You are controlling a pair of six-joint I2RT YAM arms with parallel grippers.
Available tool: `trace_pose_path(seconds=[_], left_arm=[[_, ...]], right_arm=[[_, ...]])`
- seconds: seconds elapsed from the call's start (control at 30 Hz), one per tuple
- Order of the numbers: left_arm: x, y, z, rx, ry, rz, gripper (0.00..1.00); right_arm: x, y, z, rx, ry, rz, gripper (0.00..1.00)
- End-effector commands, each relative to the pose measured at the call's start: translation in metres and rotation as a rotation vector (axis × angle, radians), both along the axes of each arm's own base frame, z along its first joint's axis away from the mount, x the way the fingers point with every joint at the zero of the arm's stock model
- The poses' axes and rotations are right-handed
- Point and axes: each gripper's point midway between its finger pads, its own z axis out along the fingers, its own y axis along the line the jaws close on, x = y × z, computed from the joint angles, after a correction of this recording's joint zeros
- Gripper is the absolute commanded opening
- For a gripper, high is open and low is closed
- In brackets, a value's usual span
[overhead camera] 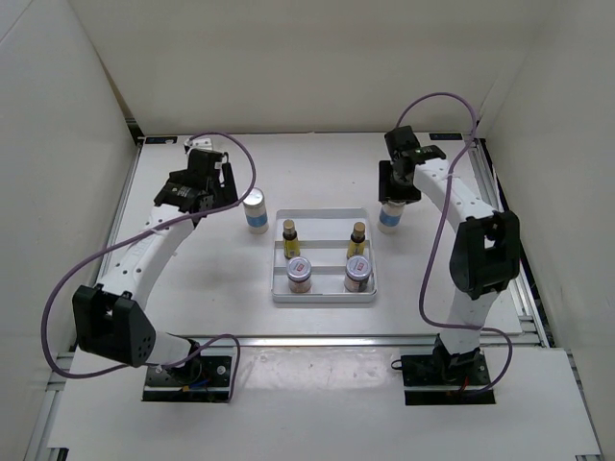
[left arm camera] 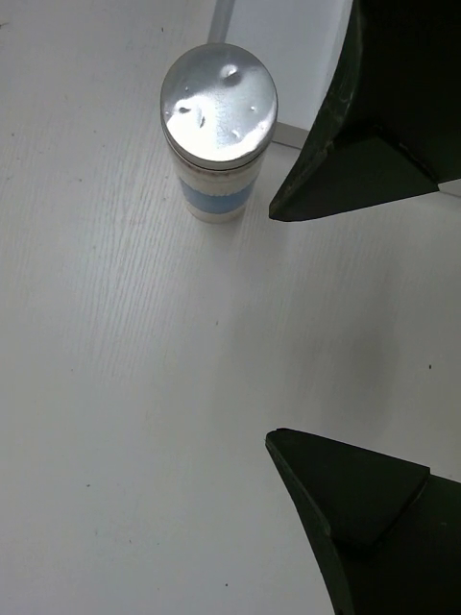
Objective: Organize the condiment bottles
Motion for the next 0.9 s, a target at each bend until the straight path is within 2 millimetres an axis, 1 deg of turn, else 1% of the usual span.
trace_pose_path(seconds=[0.0,0.03,0.07,0.1,0.13,0.17,0.2,0.23,0.27,0.3,0.33,0.37,0.43,0.47,0.5,0.53,0.57,0.6,0.63,0.67,0.73,0.77,0.8,0.87], left_arm=[[-0.003,0.0,0.006,-0.012,-0.037,-0.008,1.0],[-0.003,0.0,0.006,-0.012,-0.037,-0.008,1.0],[-0.003,-0.001,0.008,-0.022,-0.051,-0.015,1.0],[-0.005,0.0,0.007,-0.016,-0.053,-0.021,1.0],[-0.005,0.0,0.008,-0.02,-0.065,-0.021,1.0],[-0.005,0.0,0.016,-0.03,-0.103,-0.021,1.0],[-0.006,0.0,0.016,-0.033,-0.112,-0.021,1.0],[-0.009,0.001,0.011,-0.032,-0.109,-0.021,1.0],[-0.01,0.003,0.011,-0.029,-0.118,-0.014,1.0],[-0.01,0.003,0.012,-0.025,-0.129,-0.019,1.0],[-0.015,0.006,0.006,-0.016,-0.119,-0.012,1.0],[-0.014,0.006,0.003,-0.016,-0.121,-0.012,1.0],[-0.015,0.006,0.004,-0.029,-0.135,-0.005,1.0],[-0.016,0.004,0.0,-0.035,-0.124,-0.015,1.0],[-0.015,0.003,0.005,-0.041,-0.143,-0.015,1.0],[-0.015,0.001,0.005,-0.049,-0.141,-0.025,1.0],[-0.014,0.001,0.006,-0.051,-0.149,-0.025,1.0],[-0.014,0.001,0.006,-0.051,-0.149,-0.025,1.0],[-0.013,0.0,0.002,-0.048,-0.138,-0.025,1.0],[-0.011,-0.002,0.004,-0.057,-0.148,-0.032,1.0],[-0.008,-0.002,-0.004,-0.05,-0.124,-0.032,1.0],[-0.008,-0.002,-0.004,-0.05,-0.124,-0.032,1.0],[-0.007,-0.003,-0.009,-0.047,-0.111,-0.032,1.0],[-0.005,-0.005,-0.012,-0.059,-0.109,-0.033,1.0]], right_arm=[[0.006,0.006,0.048,0.052,-0.109,0.004,0.35],[0.01,0.009,0.061,0.072,-0.157,0.019,0.28],[0.007,0.015,0.07,0.076,-0.183,0.042,0.25],[0.002,0.023,0.091,0.089,-0.23,0.073,0.22],[0.001,0.027,0.102,0.09,-0.256,0.096,0.17],[-0.001,0.032,0.112,0.093,-0.279,0.115,0.15],[-0.006,0.041,0.124,0.107,-0.307,0.14,0.14],[-0.007,0.045,0.134,0.11,-0.33,0.159,0.14],[-0.01,0.051,0.134,0.116,-0.327,0.188,0.14],[-0.016,0.063,0.139,0.139,-0.333,0.223,0.14],[-0.019,0.07,0.139,0.152,-0.328,0.243,0.14],[-0.021,0.076,0.135,0.166,-0.322,0.263,0.18],[-0.028,0.091,0.132,0.188,-0.311,0.305,0.18],[-0.032,0.094,0.118,0.178,-0.277,0.313,0.18],[-0.03,0.099,0.115,0.179,-0.276,0.323,0.18],[-0.035,0.102,0.107,0.175,-0.258,0.334,0.18],[-0.032,0.104,0.1,0.172,-0.251,0.334,0.18],[-0.032,0.104,0.088,0.164,-0.228,0.334,0.19],[-0.029,0.105,0.085,0.163,-0.228,0.334,0.21],[-0.028,0.106,0.077,0.157,-0.21,0.333,0.22],[-0.028,0.111,0.063,0.148,-0.184,0.342,0.22],[-0.025,0.113,0.061,0.149,-0.187,0.342,0.22],[-0.024,0.111,0.061,0.142,-0.189,0.337,0.22],[-0.018,0.115,0.049,0.135,-0.171,0.336,0.22]])
